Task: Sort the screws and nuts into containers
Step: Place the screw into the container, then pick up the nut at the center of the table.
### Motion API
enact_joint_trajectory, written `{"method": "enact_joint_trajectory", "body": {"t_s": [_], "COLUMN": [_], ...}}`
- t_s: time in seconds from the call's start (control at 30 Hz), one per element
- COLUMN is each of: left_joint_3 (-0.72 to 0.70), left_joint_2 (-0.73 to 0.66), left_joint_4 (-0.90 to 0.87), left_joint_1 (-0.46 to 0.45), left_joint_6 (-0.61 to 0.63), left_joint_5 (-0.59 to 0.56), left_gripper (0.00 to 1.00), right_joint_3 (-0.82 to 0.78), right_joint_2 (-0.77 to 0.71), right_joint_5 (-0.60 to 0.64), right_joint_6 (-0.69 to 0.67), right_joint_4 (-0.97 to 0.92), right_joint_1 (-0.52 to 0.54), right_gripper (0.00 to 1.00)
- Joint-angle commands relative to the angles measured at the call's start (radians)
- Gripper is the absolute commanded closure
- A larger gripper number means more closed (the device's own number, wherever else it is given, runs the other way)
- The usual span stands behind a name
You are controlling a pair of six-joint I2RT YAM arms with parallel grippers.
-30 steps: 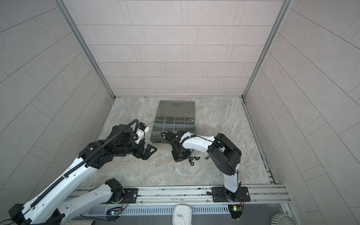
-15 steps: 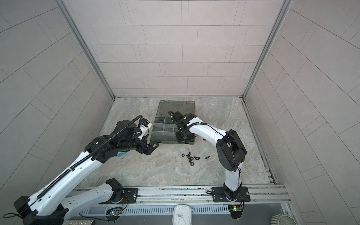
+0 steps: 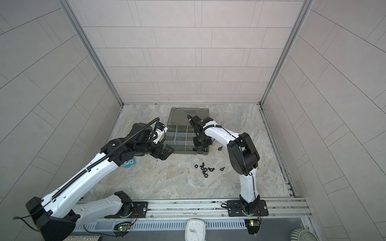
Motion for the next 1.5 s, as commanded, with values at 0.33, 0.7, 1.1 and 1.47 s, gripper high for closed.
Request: {"method": "enact_joint_trajectory", "body": {"t_s": [0.33, 0.7, 1.1, 1.47], "left_joint_3": [0.046, 0.061, 0.095, 0.098], "left_joint_2": [0.057, 0.140, 0.250, 0.415], "left_joint_4": [0.015, 0.048, 0.045, 0.052], "left_joint_1": [0.023, 0.016, 0.013, -0.096], "left_joint_6": [0.007, -0.046, -0.067, -0.107], "left_joint_5": [0.041, 0.114, 0.142, 0.105], "left_gripper": [0.00, 0.03, 0.13, 0.13], "right_joint_3": [0.048, -0.079, -0.172, -0.220], "right_joint_2": [-0.094, -0.327, -0.384, -0.360], "right_joint_5": [-0.023, -0.012, -0.061, -0.125], "right_joint_6": [-0.040, -0.053, -0.068, -0.113], "right_joint_4": [-0.047, -0.118, -0.120, -0.108], "right_joint_1": [-0.057, -0.164, -0.208, -0.308], "right_gripper": [0.68, 0.68, 0.69, 0.61]}}
